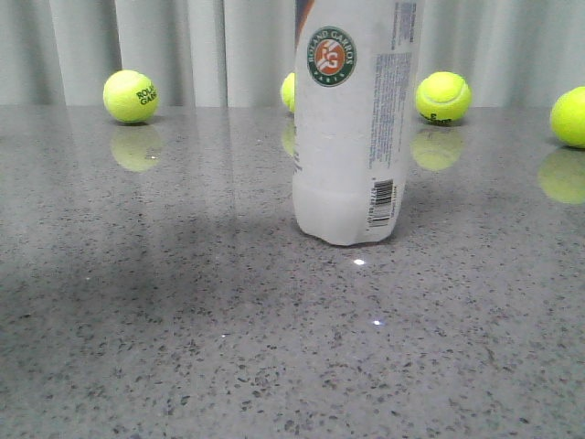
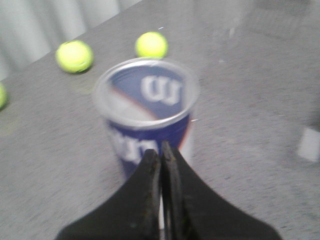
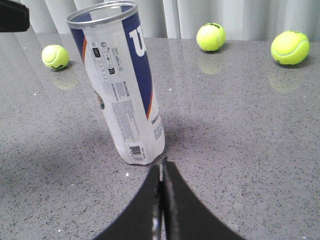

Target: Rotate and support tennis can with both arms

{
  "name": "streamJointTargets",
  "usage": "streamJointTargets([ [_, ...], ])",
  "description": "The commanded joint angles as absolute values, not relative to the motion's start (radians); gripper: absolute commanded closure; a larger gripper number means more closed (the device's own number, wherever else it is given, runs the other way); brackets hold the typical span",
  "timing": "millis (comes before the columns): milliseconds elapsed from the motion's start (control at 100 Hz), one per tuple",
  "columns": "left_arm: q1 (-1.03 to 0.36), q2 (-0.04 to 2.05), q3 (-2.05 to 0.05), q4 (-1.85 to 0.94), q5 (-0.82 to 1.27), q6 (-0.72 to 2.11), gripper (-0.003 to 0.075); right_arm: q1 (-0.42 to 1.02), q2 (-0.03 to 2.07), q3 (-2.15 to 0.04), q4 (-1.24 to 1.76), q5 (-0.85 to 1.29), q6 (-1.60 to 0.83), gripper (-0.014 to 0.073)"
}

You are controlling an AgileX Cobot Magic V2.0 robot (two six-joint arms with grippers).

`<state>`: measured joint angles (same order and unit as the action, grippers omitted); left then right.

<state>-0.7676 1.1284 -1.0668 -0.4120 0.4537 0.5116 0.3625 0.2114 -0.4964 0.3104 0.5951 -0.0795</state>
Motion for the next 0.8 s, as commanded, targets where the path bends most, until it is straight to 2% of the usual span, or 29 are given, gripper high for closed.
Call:
streamJointTargets([
  [0,-0.722,1.077,-1.051,-0.422,0.350,0.508,0.0739,0.359,0.222,-0.521,0.322,0.525,-0.089,0.0663],
  [370,-0.474,0.889,-0.763,-0.384,0.192,0.508,0.0738,0.359,0.222,-0.521,0.322,0.525,-0.089,0.0663],
  [600,-0.389,0.742,-0.590,-0.373,0.096,0.498,0.0739,0.359,0.222,-0.521,0.322,0.525,-0.089,0.0663],
  [660,-0.367,0.686,-0.539,-0.306,0.061,0.402,0.0739,0.359,0.222,-0.521,0.322,0.525,-0.089,0.0663],
  [790,-0.292,0.565,-0.443,0.105,0.046,-0.036,0.0739,0.359,0.222,-0.521,0.322,0.525,-0.089,0.0663],
])
